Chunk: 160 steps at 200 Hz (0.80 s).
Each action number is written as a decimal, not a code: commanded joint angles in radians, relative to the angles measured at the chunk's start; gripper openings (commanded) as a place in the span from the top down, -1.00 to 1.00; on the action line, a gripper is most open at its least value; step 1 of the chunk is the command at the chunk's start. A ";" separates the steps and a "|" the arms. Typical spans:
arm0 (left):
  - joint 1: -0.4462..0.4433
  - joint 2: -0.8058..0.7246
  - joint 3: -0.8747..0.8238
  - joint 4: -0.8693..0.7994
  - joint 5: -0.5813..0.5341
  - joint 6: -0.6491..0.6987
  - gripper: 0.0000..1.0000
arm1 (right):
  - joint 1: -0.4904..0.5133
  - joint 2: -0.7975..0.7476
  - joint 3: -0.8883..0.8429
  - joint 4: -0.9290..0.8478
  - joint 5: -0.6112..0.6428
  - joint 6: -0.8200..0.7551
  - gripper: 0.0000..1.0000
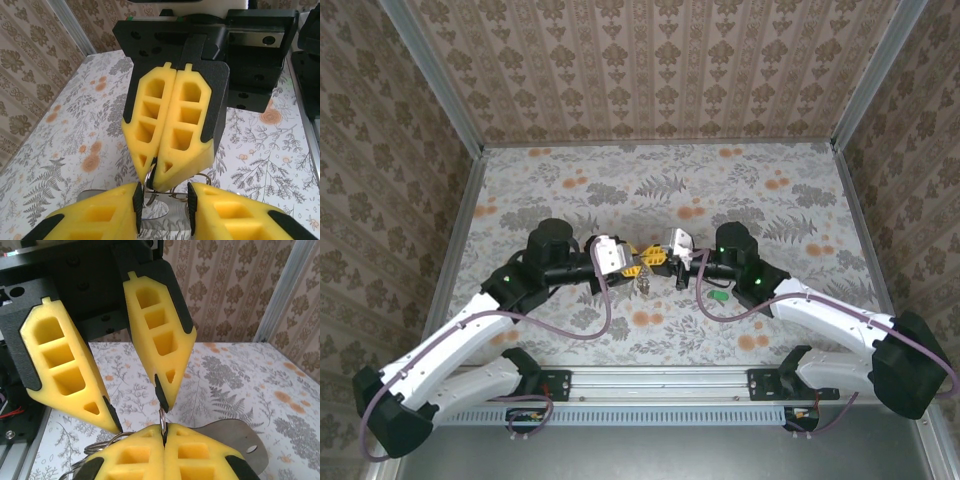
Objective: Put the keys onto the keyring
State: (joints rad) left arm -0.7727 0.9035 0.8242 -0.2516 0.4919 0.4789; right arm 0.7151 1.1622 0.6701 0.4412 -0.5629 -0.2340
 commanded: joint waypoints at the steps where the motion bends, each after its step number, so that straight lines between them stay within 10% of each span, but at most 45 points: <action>1: 0.009 -0.028 0.006 -0.057 -0.021 -0.001 0.34 | -0.004 -0.045 -0.001 0.131 -0.079 0.021 1.00; 160: 0.048 -0.126 -0.067 0.031 0.082 0.022 0.16 | -0.005 -0.033 -0.010 0.162 -0.138 -0.001 1.00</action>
State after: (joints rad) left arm -0.7376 0.7921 0.7528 -0.2230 0.5152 0.4618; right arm 0.7132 1.1320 0.6651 0.5362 -0.6670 -0.2287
